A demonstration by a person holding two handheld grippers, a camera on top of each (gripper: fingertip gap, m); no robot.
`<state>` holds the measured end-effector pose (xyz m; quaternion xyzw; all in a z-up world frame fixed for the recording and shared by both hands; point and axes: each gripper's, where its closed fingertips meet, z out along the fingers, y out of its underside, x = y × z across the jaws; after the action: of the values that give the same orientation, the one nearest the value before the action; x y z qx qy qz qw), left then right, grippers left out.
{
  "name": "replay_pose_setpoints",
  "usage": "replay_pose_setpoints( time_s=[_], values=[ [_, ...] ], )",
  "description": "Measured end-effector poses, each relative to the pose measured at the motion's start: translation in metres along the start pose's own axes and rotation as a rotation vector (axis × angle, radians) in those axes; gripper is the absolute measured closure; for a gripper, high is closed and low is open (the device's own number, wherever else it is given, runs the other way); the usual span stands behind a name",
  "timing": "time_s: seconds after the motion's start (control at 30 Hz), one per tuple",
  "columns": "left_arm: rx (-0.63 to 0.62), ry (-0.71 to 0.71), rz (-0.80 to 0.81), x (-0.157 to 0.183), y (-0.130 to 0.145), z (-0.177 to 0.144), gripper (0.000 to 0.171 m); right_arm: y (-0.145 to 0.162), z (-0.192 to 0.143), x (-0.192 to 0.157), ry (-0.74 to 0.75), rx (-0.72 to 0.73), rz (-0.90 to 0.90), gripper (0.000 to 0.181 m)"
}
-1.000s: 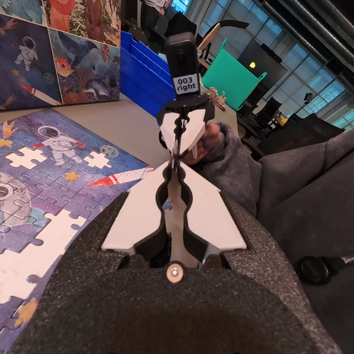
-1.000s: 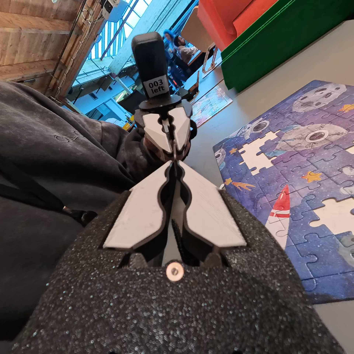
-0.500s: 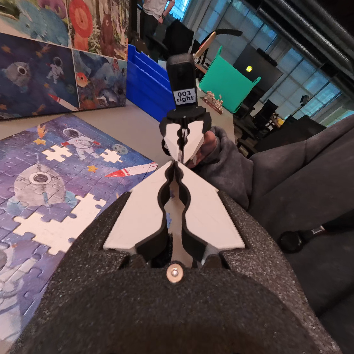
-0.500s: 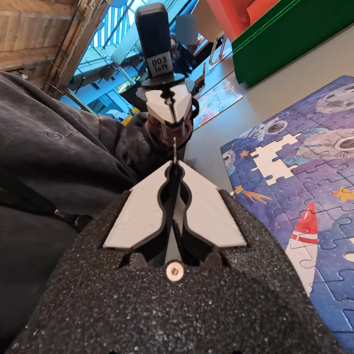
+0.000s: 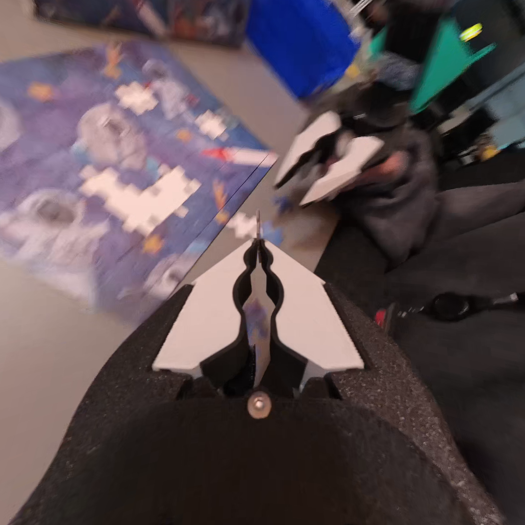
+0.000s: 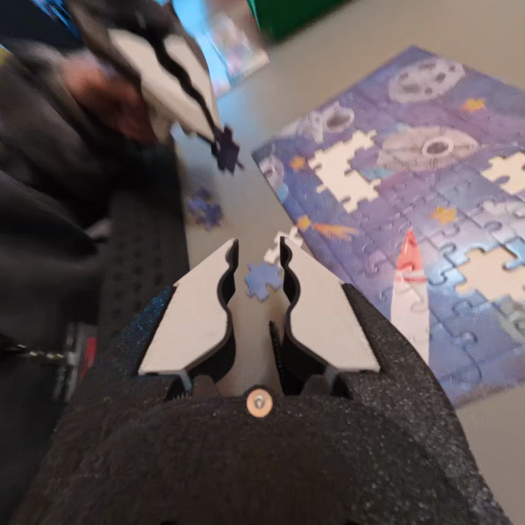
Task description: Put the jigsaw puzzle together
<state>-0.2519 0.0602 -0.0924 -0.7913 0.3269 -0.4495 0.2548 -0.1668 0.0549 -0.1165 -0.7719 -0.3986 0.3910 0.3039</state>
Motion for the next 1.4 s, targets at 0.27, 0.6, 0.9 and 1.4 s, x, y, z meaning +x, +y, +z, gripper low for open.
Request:
replay_pose_setpoints(
  time_s=[0.27,0.6,0.9,1.4],
  values=[
    [-0.188,-0.110,-0.288,-0.060,0.077,-0.085,0.170,0.054,0.011,-0.005,0.359,-0.231,-0.143,0.148],
    [-0.234,-0.389,-0.220,-0.102,0.082,-0.097,0.139,0.060,0.015,-0.002,0.304,-0.293,-0.174,0.162],
    [-0.274,-0.090,-0.094,-0.002,0.044,0.022,0.130,0.065,0.008,-0.020,0.247,-0.325,-0.374,0.181],
    [-0.340,-0.195,0.301,0.011,0.053,0.099,0.164,0.055,0.017,-0.004,0.169,-0.259,-0.142,0.144]
  ],
)
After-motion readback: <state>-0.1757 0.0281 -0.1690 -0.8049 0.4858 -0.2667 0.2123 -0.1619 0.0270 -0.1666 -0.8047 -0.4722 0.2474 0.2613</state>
